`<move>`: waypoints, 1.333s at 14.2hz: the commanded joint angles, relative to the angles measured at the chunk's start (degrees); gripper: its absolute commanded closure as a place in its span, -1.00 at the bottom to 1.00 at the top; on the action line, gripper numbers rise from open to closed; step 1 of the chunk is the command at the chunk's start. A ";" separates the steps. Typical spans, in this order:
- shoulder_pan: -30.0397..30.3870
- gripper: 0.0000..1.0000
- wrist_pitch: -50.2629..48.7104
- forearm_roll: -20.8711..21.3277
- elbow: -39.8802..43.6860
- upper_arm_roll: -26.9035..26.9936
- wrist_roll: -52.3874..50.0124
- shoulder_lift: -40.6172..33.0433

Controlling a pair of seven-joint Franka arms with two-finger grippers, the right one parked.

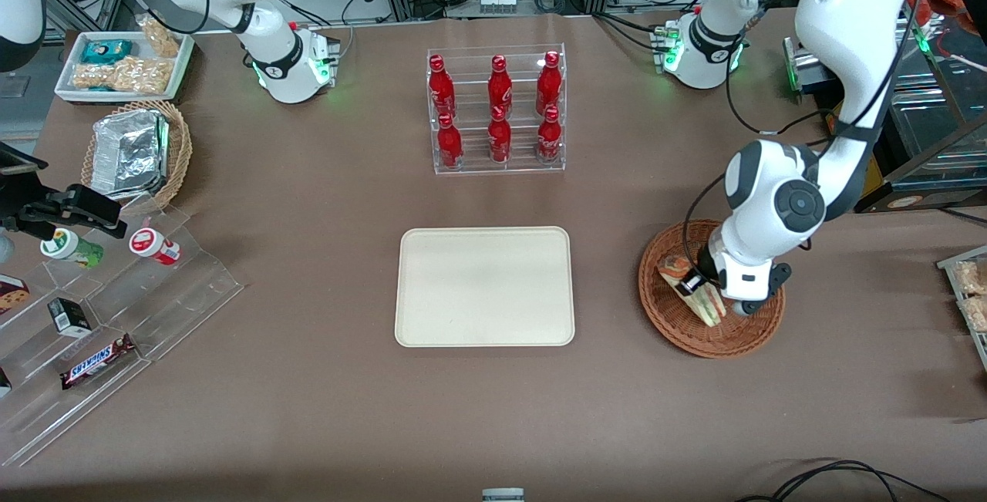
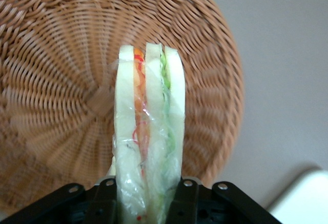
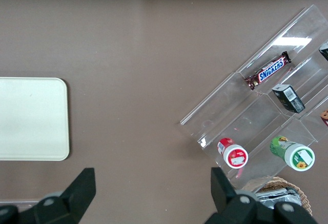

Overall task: Place sandwich from basket to tray
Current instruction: 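Lift the sandwich and carry it over the cream tray, then release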

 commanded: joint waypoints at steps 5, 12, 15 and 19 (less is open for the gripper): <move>-13.01 0.74 -27.95 5.33 21.31 0.13 -0.19 2.98; -23.82 0.81 -26.37 5.35 39.03 -4.88 8.78 20.19; -28.84 0.77 -22.35 5.78 43.99 -4.80 8.78 26.98; -30.69 0.16 -16.99 6.05 43.65 -4.80 8.69 30.76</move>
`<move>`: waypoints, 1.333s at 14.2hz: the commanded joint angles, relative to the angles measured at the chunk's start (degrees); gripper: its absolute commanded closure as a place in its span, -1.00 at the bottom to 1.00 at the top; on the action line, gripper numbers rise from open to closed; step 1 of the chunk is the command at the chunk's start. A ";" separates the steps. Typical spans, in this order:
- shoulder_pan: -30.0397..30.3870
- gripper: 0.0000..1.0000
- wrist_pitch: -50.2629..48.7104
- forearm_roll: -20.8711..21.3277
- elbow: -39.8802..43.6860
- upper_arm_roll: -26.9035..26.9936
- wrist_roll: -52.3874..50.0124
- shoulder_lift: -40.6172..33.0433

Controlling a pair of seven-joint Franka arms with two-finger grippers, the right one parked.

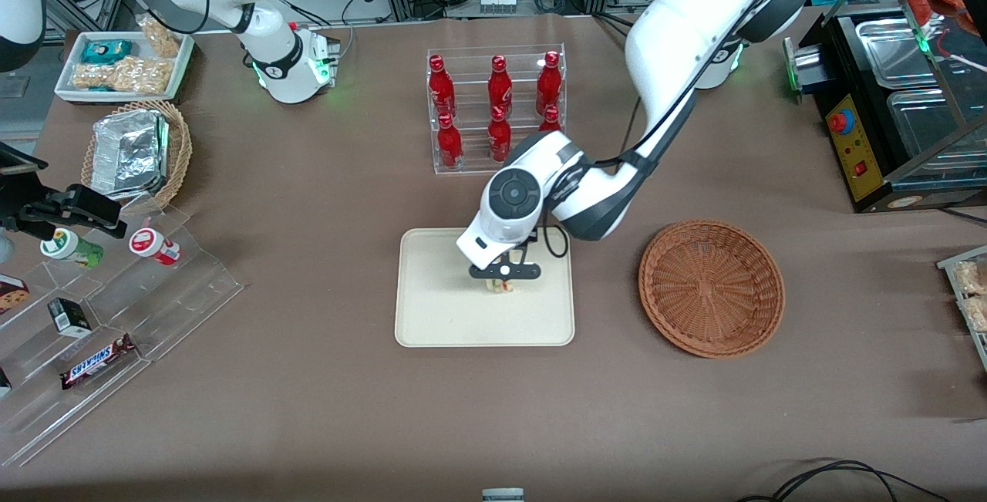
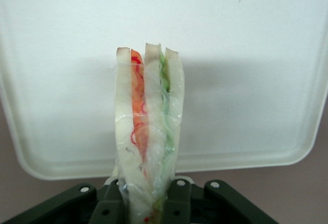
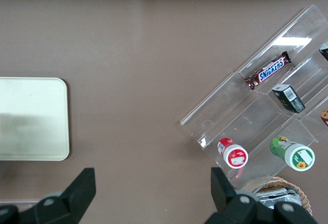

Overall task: Place sandwich from basket to tray
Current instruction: 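Lift the sandwich and carry it over the cream tray, then release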

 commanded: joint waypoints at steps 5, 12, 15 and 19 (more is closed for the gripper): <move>-2.23 -0.58 3.00 1.27 2.96 0.66 -2.01 2.52; 3.99 -1.00 -13.16 -0.22 -0.09 3.04 -5.73 -14.76; 10.15 -1.00 -19.29 -1.72 -5.81 3.21 -5.20 -24.26; 21.30 -1.00 -37.57 -1.19 -5.65 3.21 8.04 -32.62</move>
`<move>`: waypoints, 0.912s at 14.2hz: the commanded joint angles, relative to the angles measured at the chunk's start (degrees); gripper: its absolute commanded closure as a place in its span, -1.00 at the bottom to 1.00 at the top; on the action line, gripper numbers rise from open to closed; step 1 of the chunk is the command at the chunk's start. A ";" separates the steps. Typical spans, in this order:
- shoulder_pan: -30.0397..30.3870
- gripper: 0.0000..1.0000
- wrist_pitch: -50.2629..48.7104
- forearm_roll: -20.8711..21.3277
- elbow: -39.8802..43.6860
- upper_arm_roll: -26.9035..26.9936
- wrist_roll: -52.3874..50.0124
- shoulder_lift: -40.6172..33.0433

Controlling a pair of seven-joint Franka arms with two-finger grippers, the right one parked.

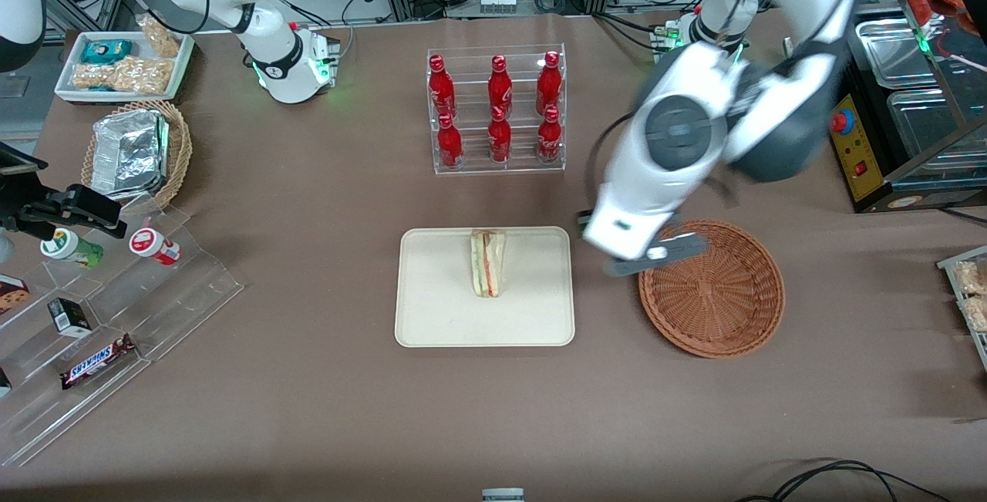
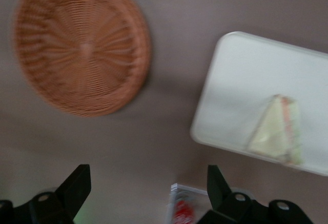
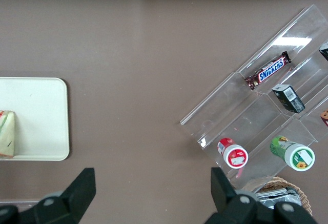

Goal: Place sandwich from basket to tray

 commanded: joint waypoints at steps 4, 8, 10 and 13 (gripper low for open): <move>13.32 -1.00 -13.07 -0.15 -3.45 0.00 15.40 -10.55; 17.02 -1.00 -16.08 -0.23 -3.97 0.09 19.21 -13.81; 17.56 -1.00 -15.64 -0.15 -3.97 0.18 22.80 -14.60; 17.82 -1.00 -9.00 -1.11 -7.98 0.18 23.00 -19.68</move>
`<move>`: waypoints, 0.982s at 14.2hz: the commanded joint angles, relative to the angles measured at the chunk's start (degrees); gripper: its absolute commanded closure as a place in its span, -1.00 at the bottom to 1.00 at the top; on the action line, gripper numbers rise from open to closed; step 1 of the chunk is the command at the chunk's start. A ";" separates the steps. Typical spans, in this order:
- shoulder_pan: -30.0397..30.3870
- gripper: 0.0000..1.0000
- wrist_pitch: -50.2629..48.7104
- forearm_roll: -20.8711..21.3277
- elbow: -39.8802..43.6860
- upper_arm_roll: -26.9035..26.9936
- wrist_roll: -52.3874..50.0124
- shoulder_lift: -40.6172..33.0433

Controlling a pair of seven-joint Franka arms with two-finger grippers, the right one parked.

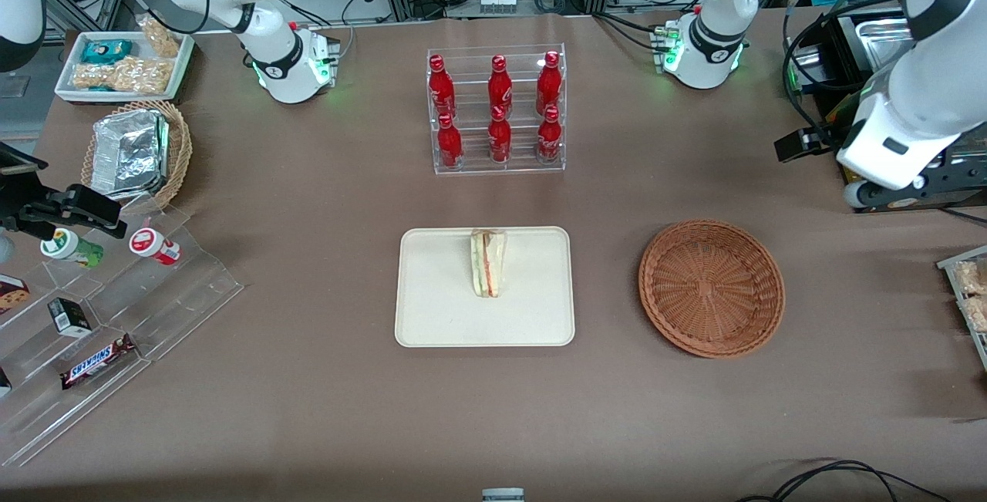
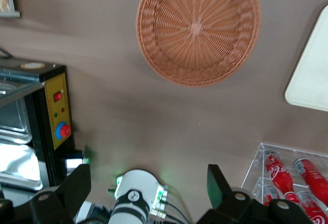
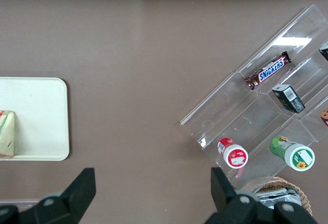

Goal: Place sandwich from basket to tray

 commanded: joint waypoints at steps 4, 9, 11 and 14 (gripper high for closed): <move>0.99 -1.00 6.07 0.15 -13.82 -0.27 0.91 -11.60; 2.93 -1.00 4.54 -3.45 -12.60 3.41 8.45 -12.31; 2.84 -1.00 4.98 -3.19 -11.90 3.77 8.56 -12.49; 3.02 -1.00 3.22 -3.36 -8.99 3.77 8.73 -12.32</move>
